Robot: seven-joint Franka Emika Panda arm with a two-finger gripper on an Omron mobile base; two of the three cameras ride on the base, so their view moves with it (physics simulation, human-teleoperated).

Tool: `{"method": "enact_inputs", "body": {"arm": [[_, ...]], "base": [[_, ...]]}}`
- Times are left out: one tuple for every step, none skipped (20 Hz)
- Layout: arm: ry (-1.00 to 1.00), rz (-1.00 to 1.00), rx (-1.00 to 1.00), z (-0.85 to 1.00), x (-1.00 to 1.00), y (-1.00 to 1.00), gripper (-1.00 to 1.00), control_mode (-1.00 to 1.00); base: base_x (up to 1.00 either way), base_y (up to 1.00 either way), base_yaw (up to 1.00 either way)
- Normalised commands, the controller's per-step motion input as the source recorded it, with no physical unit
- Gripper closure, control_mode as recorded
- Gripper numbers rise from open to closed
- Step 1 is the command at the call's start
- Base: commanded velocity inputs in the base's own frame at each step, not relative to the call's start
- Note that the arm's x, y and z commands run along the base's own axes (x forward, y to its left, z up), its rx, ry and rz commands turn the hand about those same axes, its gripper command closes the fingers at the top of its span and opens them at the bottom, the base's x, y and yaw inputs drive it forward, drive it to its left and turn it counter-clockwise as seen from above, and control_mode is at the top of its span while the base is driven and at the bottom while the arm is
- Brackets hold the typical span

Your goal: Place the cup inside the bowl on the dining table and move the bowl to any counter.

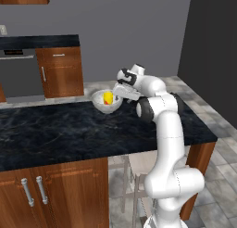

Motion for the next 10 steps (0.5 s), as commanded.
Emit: {"method": "enact_inputs", "body": {"arm": [[0.00, 0.01, 0.00, -0.03, 0.01, 0.00, -1.00, -1.00], [0.00, 0.01, 0.00, -0.05, 0.01, 0.00, -1.00, -1.00], [0.01, 0.01, 0.00, -0.07, 0.01, 0.00, -1.00, -1.00], [0.01, 0.00, 0.00, -0.09, 0.01, 0.00, -1.00, -1.00], [0.02, 0.00, 0.00, -0.09, 0.01, 0.00, -1.00, -1.00], [0.02, 0.00, 0.00, -0.09, 0.01, 0.00, -1.00, -1.00], [0.02, 0.00, 0.00, -0.09, 0.00, 0.00, -1.00, -1.00], [0.02, 0.00, 0.00, -0.07, 0.00, 0.00, -1.00, -1.00], [0.01, 0.00, 0.00, -0.06, 0.02, 0.00, -1.00, -1.00], [0.01, 0.00, 0.00, -0.05, 0.02, 0.00, -1.00, -1.00]], "base": [[0.00, 0.00, 0.00], [0.00, 0.00, 0.00], [0.00, 0.00, 0.00], [0.00, 0.00, 0.00], [0.00, 0.00, 0.00], [0.00, 0.00, 0.00], [0.00, 0.00, 0.00], [0.00, 0.00, 0.00], [0.00, 0.00, 0.00], [0.00, 0.00, 0.00]]}}
